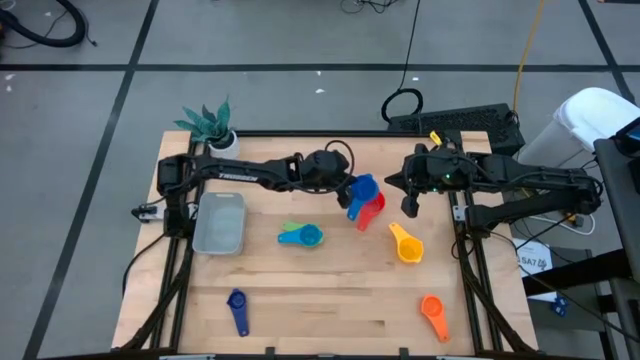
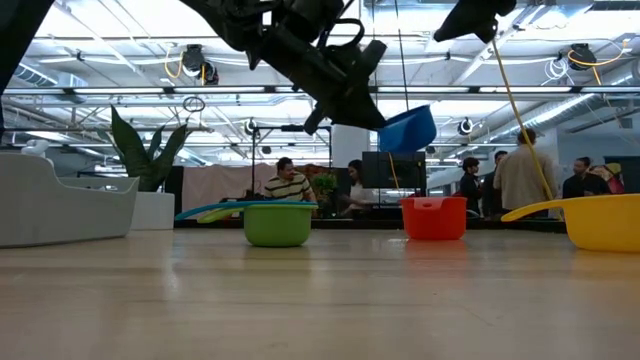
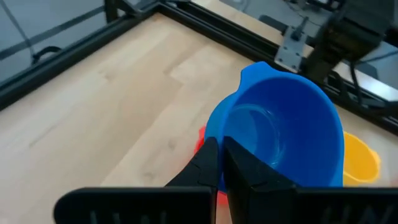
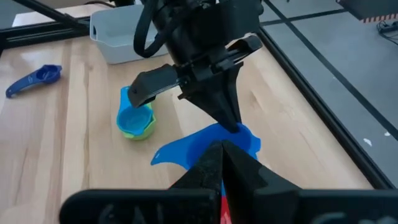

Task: Nest measuring cups in basket
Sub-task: Stack the top light blue measuring cup on top of the red measuring cup

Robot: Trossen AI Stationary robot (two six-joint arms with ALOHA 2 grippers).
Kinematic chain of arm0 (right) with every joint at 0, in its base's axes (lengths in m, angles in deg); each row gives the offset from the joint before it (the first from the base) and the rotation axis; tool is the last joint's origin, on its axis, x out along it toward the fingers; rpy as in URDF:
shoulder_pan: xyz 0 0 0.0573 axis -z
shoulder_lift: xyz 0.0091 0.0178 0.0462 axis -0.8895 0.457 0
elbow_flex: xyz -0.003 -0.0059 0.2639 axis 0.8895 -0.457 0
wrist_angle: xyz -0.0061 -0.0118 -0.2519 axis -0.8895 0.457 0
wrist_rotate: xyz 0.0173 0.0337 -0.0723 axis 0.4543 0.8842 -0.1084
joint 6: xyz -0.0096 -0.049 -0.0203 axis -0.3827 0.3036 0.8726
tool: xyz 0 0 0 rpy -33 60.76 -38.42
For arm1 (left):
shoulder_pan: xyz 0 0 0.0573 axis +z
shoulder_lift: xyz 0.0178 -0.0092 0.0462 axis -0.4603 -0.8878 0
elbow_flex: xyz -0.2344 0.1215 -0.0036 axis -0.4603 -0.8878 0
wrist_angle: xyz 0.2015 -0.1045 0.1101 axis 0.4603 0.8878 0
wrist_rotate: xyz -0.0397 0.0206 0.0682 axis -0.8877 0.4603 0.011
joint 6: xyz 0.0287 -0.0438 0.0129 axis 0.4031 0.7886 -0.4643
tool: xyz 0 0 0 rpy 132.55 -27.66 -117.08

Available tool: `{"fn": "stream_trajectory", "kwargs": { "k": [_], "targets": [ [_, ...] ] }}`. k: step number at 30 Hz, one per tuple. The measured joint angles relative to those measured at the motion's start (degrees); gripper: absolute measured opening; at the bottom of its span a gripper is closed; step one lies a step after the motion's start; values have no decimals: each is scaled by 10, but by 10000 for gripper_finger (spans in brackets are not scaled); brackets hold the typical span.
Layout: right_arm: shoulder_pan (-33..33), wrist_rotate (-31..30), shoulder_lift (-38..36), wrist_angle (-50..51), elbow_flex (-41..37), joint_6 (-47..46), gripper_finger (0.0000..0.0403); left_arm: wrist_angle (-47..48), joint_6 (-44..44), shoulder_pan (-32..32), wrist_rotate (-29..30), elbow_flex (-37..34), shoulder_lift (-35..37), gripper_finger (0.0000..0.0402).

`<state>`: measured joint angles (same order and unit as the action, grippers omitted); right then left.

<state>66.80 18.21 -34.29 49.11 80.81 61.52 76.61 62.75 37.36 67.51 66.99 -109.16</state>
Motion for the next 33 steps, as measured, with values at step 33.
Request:
{"fn": "stream_trajectory", "kwargs": {
  "k": [33],
  "targets": [
    [-87, -3, 68, -105, 0, -15, 0, -37, 28, -19, 54, 8, -57, 8]
  ]
}}
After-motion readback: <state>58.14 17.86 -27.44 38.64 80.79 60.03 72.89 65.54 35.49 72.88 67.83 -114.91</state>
